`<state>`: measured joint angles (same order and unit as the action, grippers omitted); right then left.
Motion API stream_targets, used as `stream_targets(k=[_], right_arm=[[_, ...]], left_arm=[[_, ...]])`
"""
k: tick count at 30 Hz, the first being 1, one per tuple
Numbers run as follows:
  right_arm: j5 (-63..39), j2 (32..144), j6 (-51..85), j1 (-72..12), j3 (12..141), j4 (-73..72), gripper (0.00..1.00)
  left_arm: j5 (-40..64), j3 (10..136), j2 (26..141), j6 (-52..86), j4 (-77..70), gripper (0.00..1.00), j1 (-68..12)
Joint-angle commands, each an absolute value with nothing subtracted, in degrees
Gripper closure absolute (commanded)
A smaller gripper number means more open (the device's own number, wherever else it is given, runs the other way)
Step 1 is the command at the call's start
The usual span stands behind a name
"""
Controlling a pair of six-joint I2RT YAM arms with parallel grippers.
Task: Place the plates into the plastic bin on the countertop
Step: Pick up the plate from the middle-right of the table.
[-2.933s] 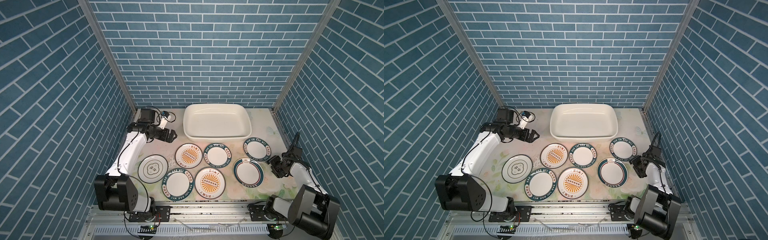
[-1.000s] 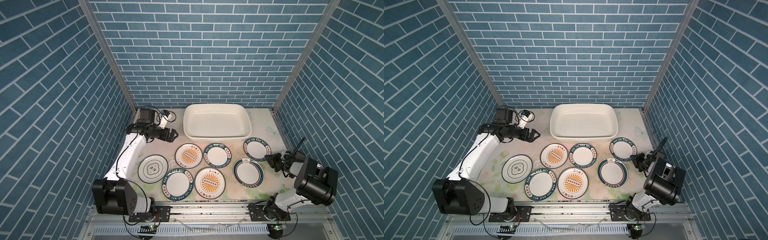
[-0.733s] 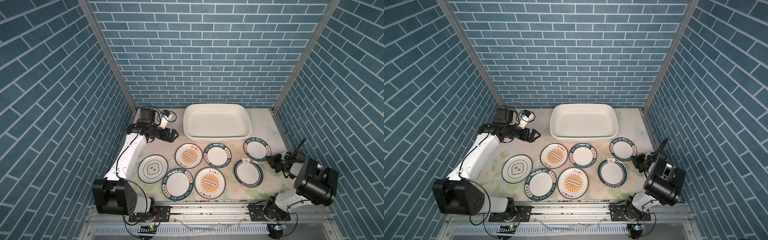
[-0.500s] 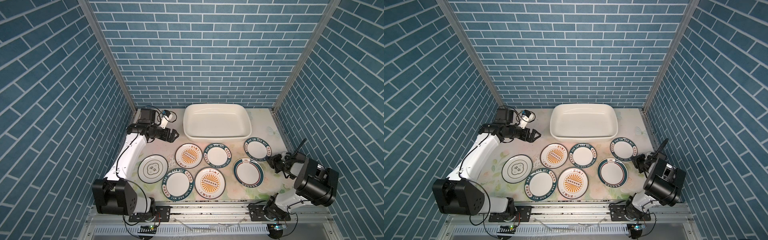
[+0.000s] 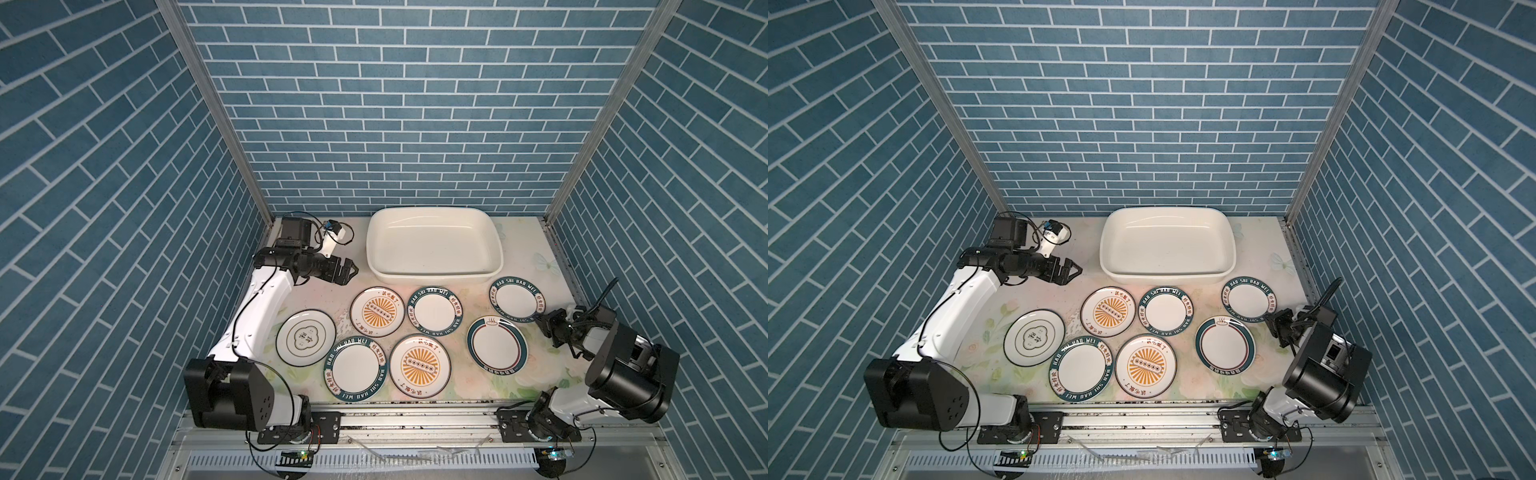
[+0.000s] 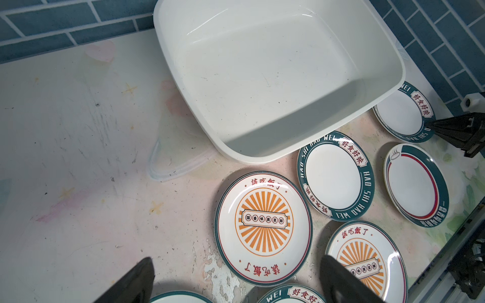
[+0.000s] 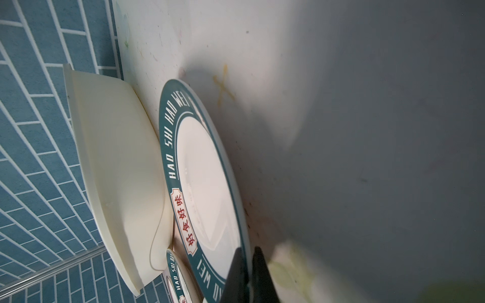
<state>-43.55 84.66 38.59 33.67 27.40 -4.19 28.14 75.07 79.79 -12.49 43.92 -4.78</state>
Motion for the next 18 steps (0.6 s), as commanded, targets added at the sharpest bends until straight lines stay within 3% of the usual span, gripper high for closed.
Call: stream_targets(k=[1, 18], right_arm=[[-42.1, 83.5, 37.0, 34.2, 26.1, -1.3, 1.00], [-45.0, 73.5, 38.4, 35.6, 28.3, 4.2, 1.00]], left_arm=[[28.3, 75.4, 78.3, -13.2, 44.7, 0.01, -5.1], [27.1, 76.4, 78.1, -14.9, 45.6, 0.00, -5.1]])
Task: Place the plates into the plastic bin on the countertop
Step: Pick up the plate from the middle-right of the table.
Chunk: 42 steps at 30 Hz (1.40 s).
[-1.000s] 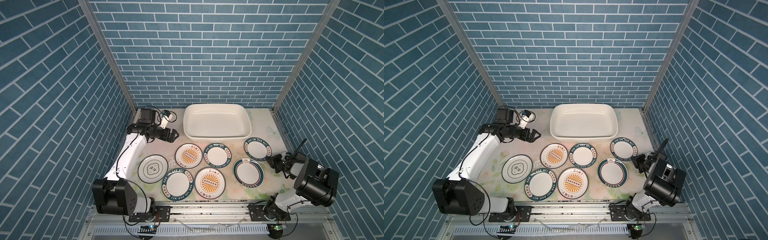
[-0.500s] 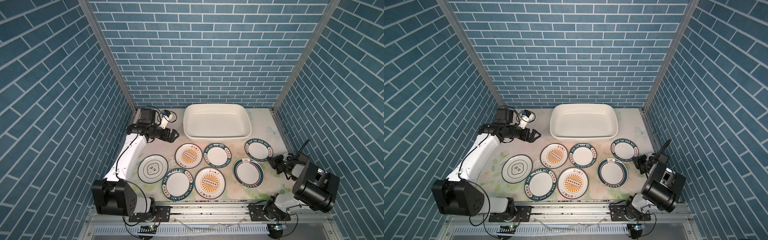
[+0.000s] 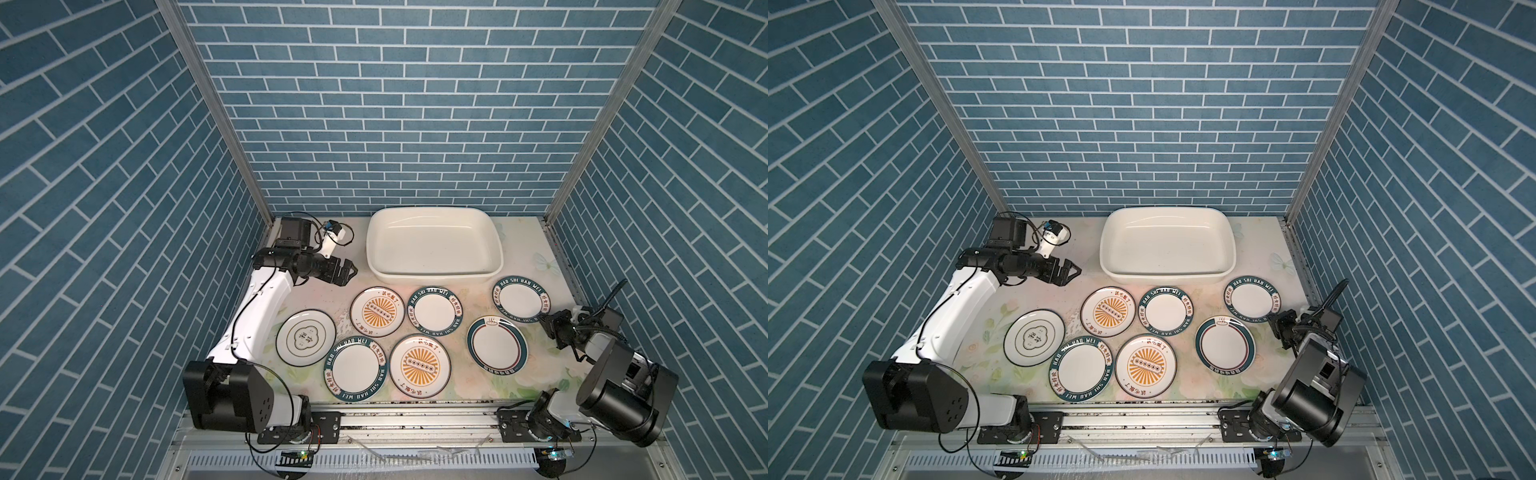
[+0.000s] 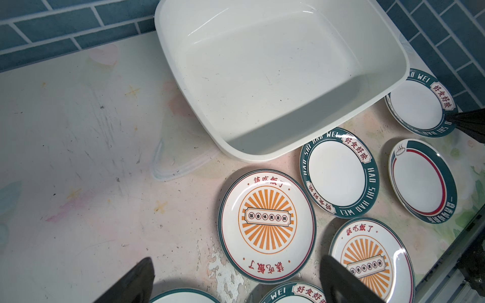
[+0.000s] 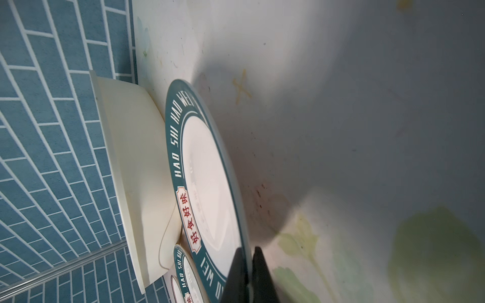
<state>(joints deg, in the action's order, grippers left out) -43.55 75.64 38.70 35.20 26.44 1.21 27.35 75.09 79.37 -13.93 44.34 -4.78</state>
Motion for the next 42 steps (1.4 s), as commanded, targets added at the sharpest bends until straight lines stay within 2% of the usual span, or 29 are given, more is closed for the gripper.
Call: stream_targets(k=[1, 11, 32, 42], right_arm=[[-44.7, 72.9, 38.0, 35.7, 28.7, 5.3, 1.00], [-40.8, 66.1, 33.6, 35.9, 32.2, 17.7, 1.00], [-40.1, 57.6, 29.7, 36.1, 38.4, 30.8, 1.00], [-42.9, 53.0, 36.2, 36.1, 39.4, 27.8, 1.00]], left_arm=[[27.2, 76.4, 78.1, -14.8, 45.7, 0.00, -5.1], [27.3, 76.2, 77.8, -14.7, 45.5, 0.00, -5.1], [28.6, 76.2, 78.1, -14.6, 44.9, 0.00, -5.1], [29.0, 76.3, 78.0, -14.4, 44.6, 0.00, -5.2]])
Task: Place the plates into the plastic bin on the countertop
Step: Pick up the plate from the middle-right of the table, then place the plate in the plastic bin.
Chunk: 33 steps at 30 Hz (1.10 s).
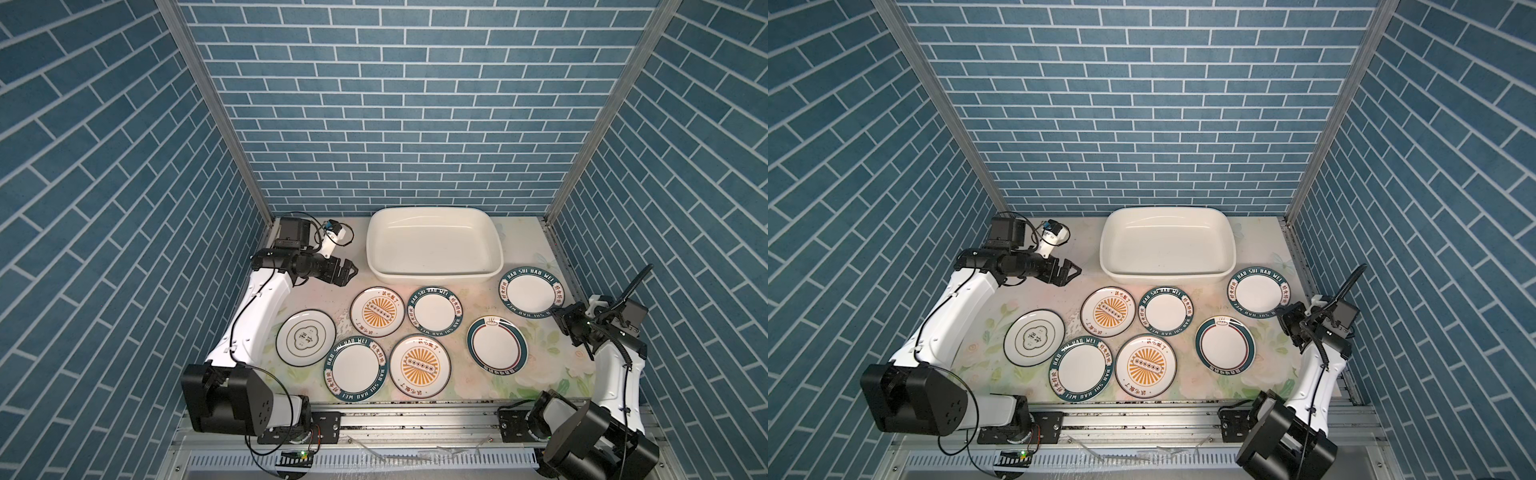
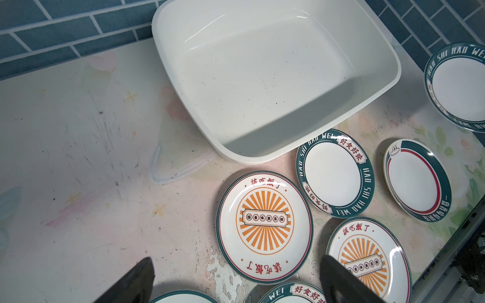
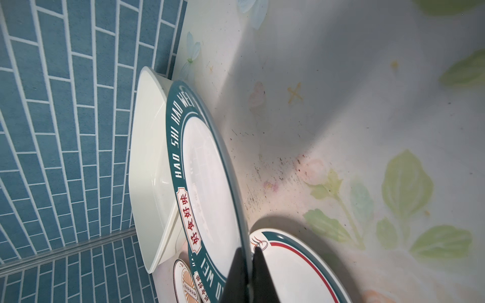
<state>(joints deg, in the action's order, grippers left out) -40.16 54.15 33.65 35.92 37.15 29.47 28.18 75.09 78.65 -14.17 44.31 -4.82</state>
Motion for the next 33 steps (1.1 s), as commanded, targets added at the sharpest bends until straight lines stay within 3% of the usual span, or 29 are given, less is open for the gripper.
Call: stream_targets(k=[1, 11, 22, 33], right_arm=[[-43.2, 52.8, 36.5, 36.0, 40.0, 27.9, 1.00], [-41.8, 54.2, 40.4, 31.6, 46.3, 26.9, 1.00], [-29.5, 65.8, 45.4, 9.9, 58.1, 21.1, 1.00], [-22.0, 87.9, 47.0, -9.2, 75.2, 15.5, 1.00]], left_arm=[[29.1, 76.3, 77.9, -14.4, 44.6, 0.00, -5.2], [29.1, 76.6, 77.1, -14.5, 44.9, 0.00, -5.2], [30.1, 77.0, 77.4, -14.3, 45.0, 0.01, -5.2], [30.8, 76.2, 77.1, -13.2, 43.2, 0.00, -5.2]])
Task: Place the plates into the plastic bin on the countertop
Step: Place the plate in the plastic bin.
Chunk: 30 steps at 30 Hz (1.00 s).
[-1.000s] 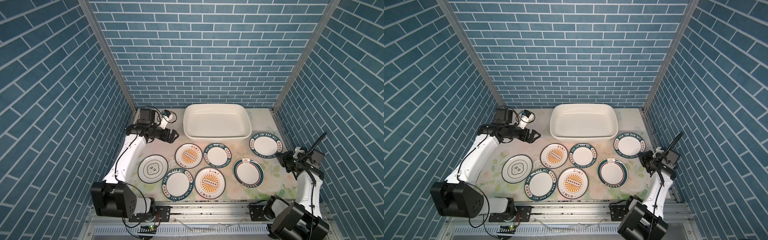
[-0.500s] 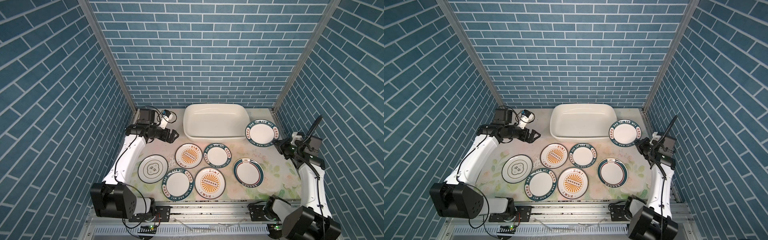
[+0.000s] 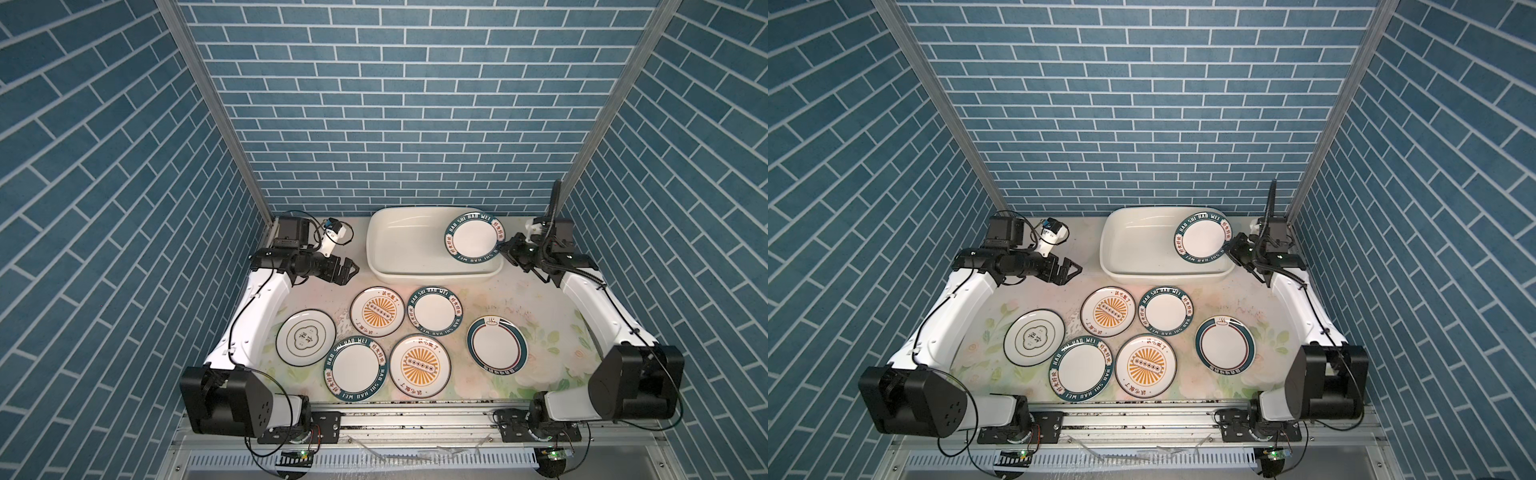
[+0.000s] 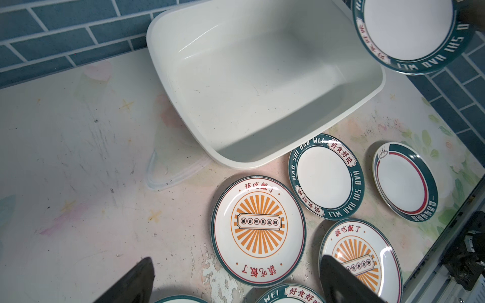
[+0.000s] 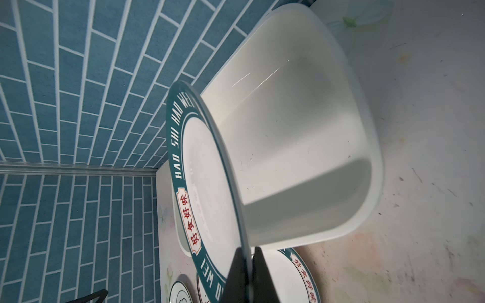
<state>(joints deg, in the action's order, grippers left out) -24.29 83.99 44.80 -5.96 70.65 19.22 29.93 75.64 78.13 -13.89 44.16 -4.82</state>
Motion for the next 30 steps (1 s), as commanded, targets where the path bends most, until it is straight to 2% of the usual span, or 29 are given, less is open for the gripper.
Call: stream_targets(k=[1, 7, 14, 30], right_arm=[[-21.8, 90.5, 46.9, -10.7, 77.2, 15.5, 1.00], [-23.4, 105.5, 46.3, -17.6, 90.0, 15.1, 1.00], [-27.3, 118.3, 44.2, -21.7, 101.6, 17.8, 1.00], [-30.9, 134.3, 42.1, -22.6, 112.9, 24.0, 1.00]], left_arm=[[30.9, 76.1, 77.0, -12.9, 42.9, 0.00, -5.2], [31.3, 77.2, 77.8, -12.3, 43.5, 0.01, -5.2], [31.3, 77.3, 77.7, -12.3, 43.8, 0.00, -5.2], [31.6, 77.3, 77.8, -11.7, 43.4, 0.01, -5.2]])
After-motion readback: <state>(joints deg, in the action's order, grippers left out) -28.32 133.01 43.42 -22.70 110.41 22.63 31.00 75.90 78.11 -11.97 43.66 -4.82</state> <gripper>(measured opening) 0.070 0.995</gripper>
